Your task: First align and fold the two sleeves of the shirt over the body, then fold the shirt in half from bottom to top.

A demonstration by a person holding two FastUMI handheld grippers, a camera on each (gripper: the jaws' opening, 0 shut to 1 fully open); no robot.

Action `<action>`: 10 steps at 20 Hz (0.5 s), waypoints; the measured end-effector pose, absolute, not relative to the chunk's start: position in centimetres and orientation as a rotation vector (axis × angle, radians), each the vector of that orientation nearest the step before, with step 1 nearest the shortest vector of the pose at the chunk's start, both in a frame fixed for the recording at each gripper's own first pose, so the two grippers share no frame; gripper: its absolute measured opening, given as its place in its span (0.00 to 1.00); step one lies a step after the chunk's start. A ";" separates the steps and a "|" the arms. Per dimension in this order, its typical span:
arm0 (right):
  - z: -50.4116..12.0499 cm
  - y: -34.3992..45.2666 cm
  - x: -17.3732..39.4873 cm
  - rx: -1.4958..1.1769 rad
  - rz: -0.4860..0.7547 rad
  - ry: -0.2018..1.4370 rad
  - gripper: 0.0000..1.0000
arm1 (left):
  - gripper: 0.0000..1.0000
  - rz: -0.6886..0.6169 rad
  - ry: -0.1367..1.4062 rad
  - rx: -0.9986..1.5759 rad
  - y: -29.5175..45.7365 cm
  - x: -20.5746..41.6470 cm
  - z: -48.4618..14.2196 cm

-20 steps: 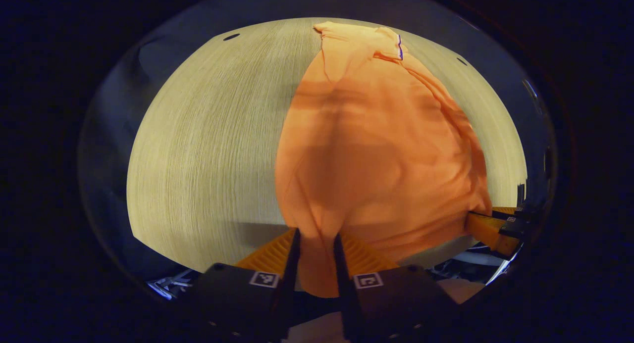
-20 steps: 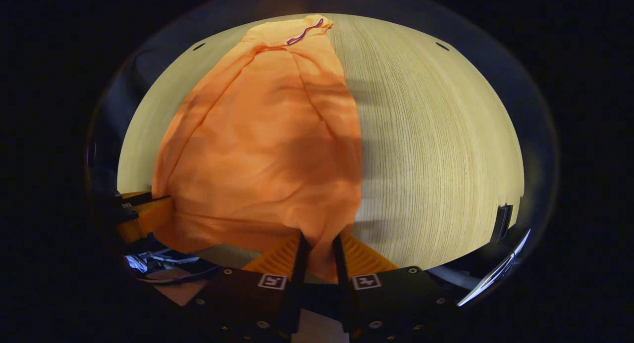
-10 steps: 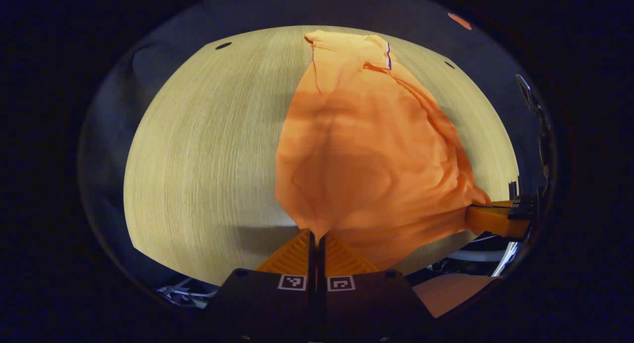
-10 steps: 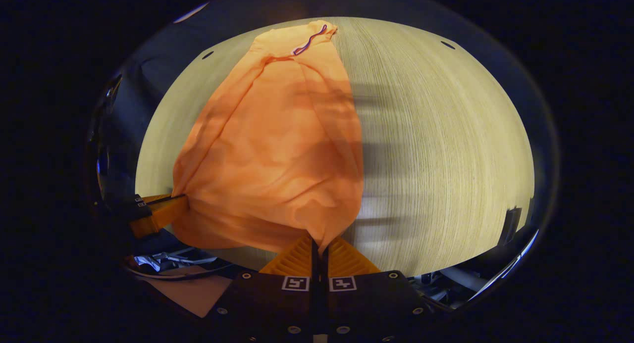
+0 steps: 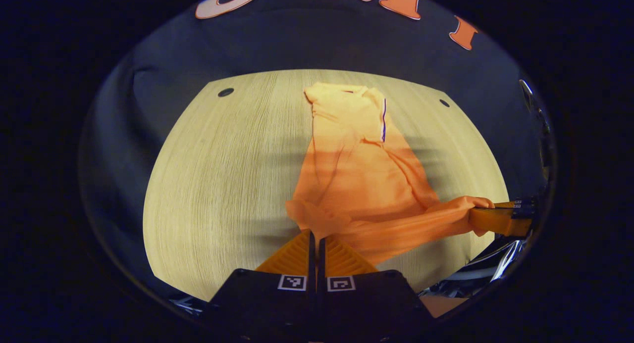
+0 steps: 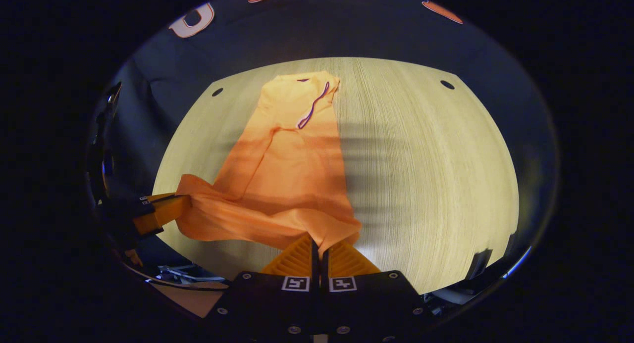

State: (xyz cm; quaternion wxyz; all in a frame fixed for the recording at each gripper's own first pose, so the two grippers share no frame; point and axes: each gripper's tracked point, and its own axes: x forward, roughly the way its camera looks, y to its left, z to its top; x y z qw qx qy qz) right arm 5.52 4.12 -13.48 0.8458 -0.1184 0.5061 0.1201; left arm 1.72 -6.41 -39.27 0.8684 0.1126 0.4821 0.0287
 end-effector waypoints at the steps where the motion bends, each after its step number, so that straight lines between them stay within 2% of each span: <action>1: -12.7 4.4 6.6 -0.250 0.255 1.045 0.00 | 0.01 0.049 0.995 0.241 -6.7 2.8 -38.7; 10: -7.3 7.4 15.7 -0.264 0.280 0.885 0.00 | 0.01 0.026 0.871 0.249 -7.7 13.3 -33.7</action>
